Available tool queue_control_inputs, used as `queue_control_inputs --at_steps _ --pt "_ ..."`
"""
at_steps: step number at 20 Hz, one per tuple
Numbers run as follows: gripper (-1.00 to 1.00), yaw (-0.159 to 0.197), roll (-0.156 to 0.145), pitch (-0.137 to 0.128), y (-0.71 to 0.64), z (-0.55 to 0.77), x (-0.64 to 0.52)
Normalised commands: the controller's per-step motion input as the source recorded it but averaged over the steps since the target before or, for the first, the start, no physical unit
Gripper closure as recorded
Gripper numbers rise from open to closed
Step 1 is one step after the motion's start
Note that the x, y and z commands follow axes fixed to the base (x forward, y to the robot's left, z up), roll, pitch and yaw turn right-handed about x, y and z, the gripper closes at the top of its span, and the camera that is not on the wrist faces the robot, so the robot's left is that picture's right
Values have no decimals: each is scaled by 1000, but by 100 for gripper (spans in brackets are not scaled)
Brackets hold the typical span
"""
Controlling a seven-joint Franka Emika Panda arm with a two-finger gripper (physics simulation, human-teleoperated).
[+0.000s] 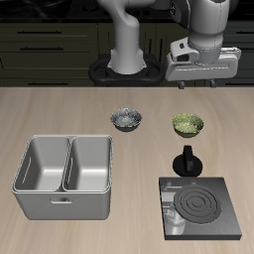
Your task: Turn on the flat stove
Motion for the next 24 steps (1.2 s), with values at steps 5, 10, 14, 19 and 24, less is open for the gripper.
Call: queue_control_inputs --at_steps 5,10,14,19,24 --pt "-100 -37 -58 53 312 -76 313" --pt "-100 28 0 -13 222 -6 188" --pt "-100 25 -26 -19 -70 8 280" --pt "-100 -4 -42 -11 -86 20 328" --pt "-100 17 -39 -23 -48 17 260"
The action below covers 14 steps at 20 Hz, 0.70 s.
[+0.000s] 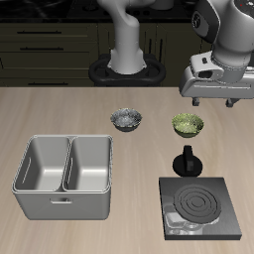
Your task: Turn on the flat stove
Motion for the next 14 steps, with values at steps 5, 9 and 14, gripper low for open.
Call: queue_control_inputs --at_steps 5,9,14 --pt "-100 2 -16 10 59 -101 206" --pt "-100 17 -19 35 129 -201 229" --pt "-100 12 -2 -2 131 -102 127"
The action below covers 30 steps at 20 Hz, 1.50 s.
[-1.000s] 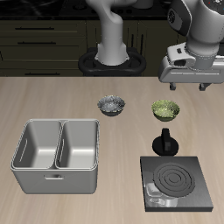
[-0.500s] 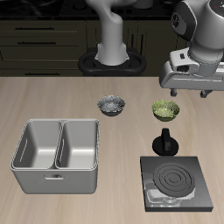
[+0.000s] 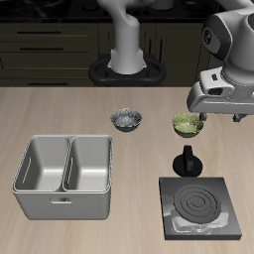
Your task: Turn on the flat stove
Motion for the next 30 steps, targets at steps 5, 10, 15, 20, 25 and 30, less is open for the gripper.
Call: queue_control_inputs --at_steps 5,10,15,20,25,30 --pt "-100 -3 -3 -56 -109 -45 46" --pt "-100 -6 -33 25 -210 -249 34" --pt "-100 20 28 -72 -58 -313 -83" --pt "-100 -19 -4 -35 -67 -255 -144" --pt "-100 -6 19 -21 -62 -317 -185" --pt "-100 -17 -22 -28 -193 -251 -128"
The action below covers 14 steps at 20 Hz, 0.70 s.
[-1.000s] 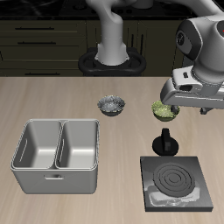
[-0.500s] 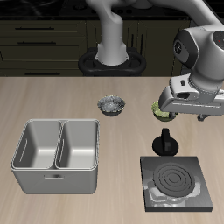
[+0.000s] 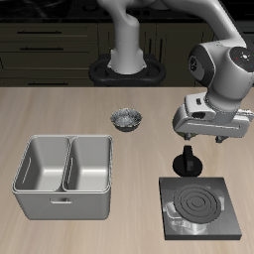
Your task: Turn on the flat stove
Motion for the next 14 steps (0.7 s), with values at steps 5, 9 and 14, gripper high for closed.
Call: queue_control_inputs --at_steps 5,9,14 --pt "-100 -32 -33 5 -294 -256 -44" --pt "-100 -18 -31 18 -281 -303 22" --pt "-100 -4 -10 12 -95 -204 -10"
